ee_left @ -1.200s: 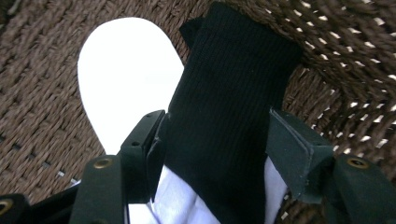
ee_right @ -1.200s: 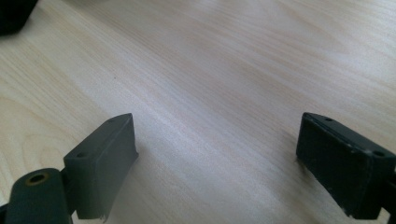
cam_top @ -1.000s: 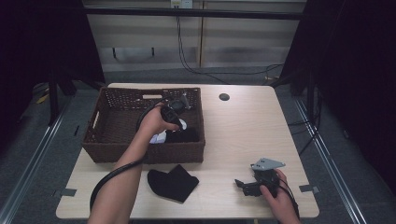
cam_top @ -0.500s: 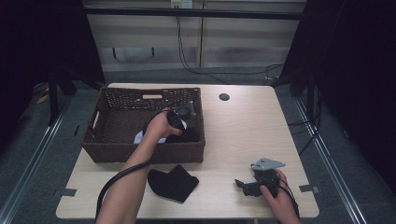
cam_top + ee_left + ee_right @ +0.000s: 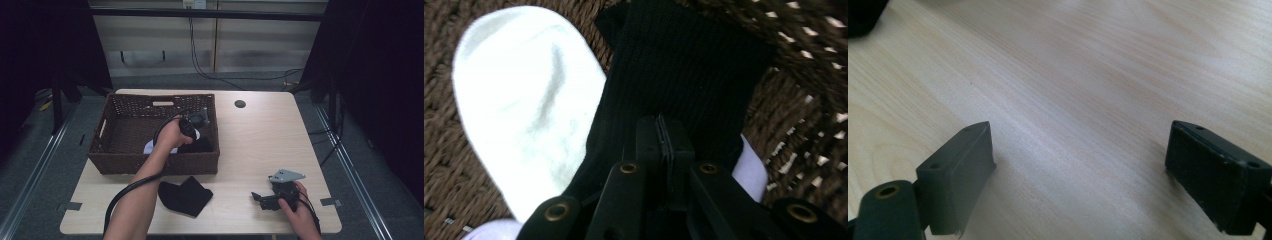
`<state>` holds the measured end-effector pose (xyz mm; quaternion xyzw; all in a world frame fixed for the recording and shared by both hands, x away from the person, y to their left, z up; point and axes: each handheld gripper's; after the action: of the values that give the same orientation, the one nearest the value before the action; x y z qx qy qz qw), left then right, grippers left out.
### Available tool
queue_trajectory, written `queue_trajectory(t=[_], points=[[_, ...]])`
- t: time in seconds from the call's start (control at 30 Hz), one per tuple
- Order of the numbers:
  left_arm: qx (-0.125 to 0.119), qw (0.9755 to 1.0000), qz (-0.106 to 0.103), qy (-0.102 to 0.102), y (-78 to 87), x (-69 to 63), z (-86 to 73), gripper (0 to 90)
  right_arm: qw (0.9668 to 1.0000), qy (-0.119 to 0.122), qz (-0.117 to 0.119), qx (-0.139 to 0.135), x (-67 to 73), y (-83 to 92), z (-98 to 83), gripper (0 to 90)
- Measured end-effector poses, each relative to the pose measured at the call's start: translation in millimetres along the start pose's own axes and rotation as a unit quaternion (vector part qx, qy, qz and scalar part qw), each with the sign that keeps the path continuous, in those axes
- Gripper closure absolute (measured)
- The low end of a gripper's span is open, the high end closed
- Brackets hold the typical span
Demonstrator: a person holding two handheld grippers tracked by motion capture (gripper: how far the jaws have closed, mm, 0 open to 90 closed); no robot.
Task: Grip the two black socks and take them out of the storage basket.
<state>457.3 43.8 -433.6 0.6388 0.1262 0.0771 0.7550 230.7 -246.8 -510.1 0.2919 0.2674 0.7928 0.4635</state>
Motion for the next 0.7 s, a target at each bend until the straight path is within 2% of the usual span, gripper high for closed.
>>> queue_trajectory(t=[0.03,0.13,0.27,0.37,0.5,0.53,0.7], points=[[0.0,1.0,0.0,0.0,0.0,0.0,0.0,88.4,1.0,0.001,0.0,0.0,-0.1,-0.1,0.0,11.3],[0.002,1.0,-0.002,0.001,16.8,-1.3,-0.7,88.7,1.0,0.0,0.0,0.0,0.0,0.0,0.0,11.3],[0.004,1.0,-0.001,0.001,28.4,-2.8,-0.4,88.8,1.0,0.004,-0.002,-0.003,-0.5,-0.2,0.2,11.4],[0.003,1.0,-0.003,0.007,43.1,-3.0,-0.6,88.8,1.0,0.004,-0.002,-0.003,-0.5,-0.2,0.2,11.3],[0.008,0.9999,0.0,0.01,53.8,-2.0,-1.9,88.8,1.0,0.004,-0.002,-0.003,-0.6,-0.2,0.3,11.3],[0.003,0.9999,0.003,0.013,61.6,-1.5,-2.4,88.7,1.0,0.004,-0.002,-0.003,-0.6,-0.2,0.3,11.3],[0.001,0.9999,0.007,0.016,70.9,-1.1,-3.7,88.7,1.0,0.002,0.0,-0.001,-0.2,-0.1,0.1,11.3]])
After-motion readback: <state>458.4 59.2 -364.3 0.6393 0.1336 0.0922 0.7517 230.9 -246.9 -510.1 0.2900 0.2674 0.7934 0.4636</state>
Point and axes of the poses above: each handheld gripper's, and its own axes: y roughly backward along the jaws, z roughly out of its top, x roughly to its left, and after that the axes turned 15 degrees about -y, right-handed
